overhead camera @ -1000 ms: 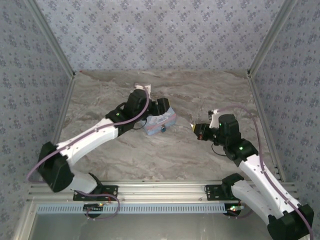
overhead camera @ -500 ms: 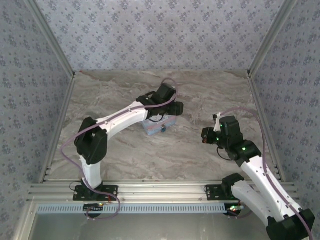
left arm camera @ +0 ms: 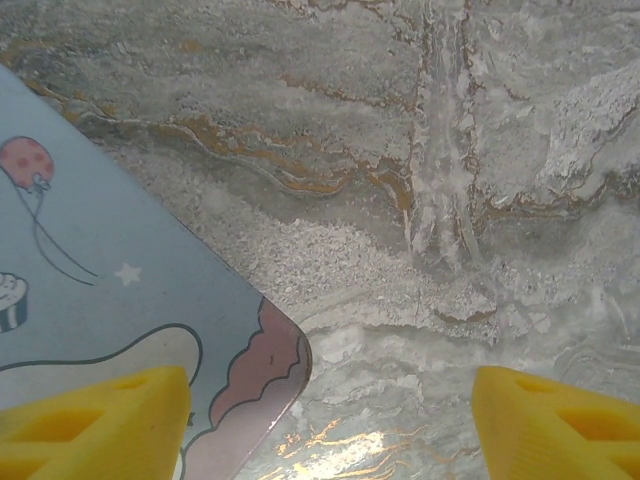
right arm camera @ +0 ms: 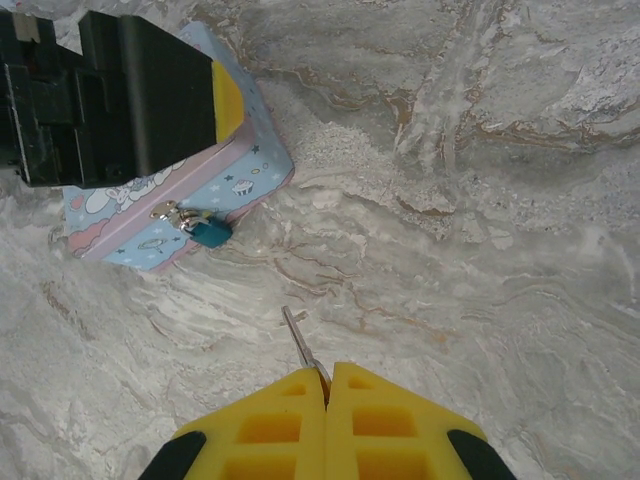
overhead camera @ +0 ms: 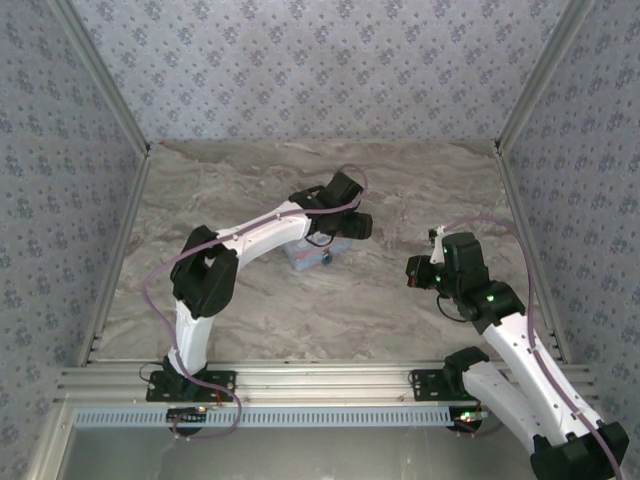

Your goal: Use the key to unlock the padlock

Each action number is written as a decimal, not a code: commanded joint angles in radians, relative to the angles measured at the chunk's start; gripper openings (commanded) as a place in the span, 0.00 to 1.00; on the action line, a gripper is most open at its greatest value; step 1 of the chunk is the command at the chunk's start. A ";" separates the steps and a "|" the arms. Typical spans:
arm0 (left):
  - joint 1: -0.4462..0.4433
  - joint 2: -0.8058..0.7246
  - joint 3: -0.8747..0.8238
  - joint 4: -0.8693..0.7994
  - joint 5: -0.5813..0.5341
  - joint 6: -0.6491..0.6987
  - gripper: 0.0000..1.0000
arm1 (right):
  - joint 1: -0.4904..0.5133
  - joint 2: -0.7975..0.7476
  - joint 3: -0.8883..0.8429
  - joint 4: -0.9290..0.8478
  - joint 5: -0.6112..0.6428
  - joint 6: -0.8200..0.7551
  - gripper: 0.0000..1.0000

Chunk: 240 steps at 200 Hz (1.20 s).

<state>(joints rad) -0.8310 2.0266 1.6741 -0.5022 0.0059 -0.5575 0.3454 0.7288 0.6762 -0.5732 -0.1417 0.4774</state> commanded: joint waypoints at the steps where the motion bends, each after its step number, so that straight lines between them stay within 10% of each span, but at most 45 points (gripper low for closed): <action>1: -0.018 0.020 0.018 -0.017 0.032 0.007 0.74 | -0.010 -0.011 0.028 -0.024 0.004 -0.019 0.00; 240: -0.017 0.035 0.047 -0.009 -0.029 0.019 0.75 | -0.082 -0.012 0.036 -0.083 -0.053 -0.051 0.00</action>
<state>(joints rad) -0.8665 2.0258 1.6913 -0.4961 -0.0235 -0.5461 0.2710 0.7288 0.6800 -0.6266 -0.1802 0.4431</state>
